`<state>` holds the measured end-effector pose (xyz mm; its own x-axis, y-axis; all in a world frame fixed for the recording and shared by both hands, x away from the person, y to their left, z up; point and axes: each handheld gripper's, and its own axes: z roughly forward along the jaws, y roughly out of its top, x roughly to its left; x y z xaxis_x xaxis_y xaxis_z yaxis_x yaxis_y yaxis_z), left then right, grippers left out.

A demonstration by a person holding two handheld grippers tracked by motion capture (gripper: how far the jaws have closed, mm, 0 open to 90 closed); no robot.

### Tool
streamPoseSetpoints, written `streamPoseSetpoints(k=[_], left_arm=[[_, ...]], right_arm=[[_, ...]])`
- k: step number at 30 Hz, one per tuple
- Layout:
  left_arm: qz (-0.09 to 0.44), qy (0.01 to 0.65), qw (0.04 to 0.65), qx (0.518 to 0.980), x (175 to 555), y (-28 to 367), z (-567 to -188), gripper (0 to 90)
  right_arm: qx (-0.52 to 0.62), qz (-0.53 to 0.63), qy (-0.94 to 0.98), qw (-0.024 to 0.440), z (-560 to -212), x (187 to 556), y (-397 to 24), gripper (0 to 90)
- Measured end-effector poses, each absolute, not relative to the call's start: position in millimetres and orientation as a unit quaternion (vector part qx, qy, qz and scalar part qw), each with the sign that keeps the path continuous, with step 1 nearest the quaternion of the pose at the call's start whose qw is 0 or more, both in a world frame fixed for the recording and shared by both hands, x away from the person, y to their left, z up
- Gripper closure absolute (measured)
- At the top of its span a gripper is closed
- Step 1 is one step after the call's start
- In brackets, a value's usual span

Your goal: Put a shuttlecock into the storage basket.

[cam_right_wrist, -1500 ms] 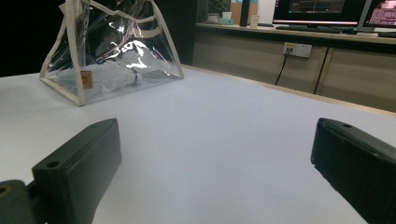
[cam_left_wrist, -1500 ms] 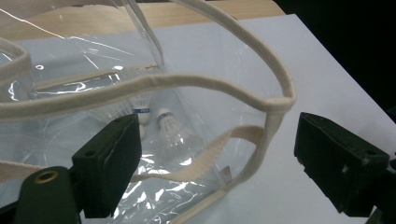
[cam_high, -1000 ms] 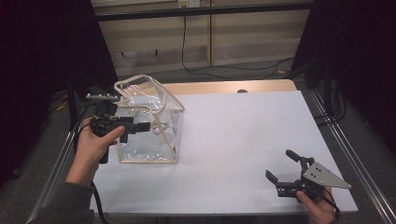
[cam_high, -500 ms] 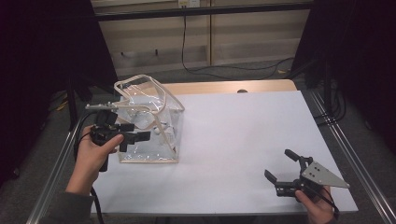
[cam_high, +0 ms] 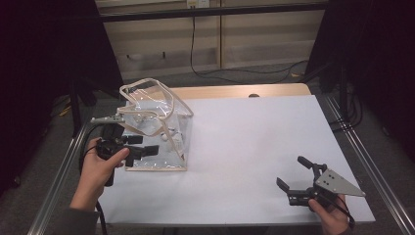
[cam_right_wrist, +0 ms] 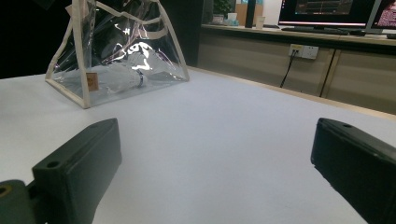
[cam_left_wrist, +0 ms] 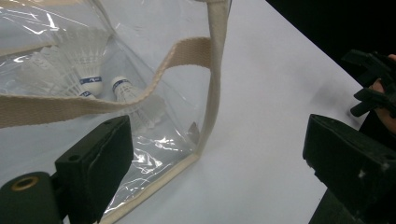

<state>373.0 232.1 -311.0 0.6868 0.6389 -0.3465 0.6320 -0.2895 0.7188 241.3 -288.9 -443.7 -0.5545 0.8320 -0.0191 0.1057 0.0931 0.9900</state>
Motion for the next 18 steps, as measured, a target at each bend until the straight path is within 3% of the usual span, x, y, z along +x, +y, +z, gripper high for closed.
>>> streamPoseSetpoints(k=[18], left_arm=[[-0.012,0.383,0.451,0.806,369.1,228.4,-327.3,8.7]], right_arm=[[0.349,0.576,0.669,0.315,-443.9,241.5,-289.0,1.6]])
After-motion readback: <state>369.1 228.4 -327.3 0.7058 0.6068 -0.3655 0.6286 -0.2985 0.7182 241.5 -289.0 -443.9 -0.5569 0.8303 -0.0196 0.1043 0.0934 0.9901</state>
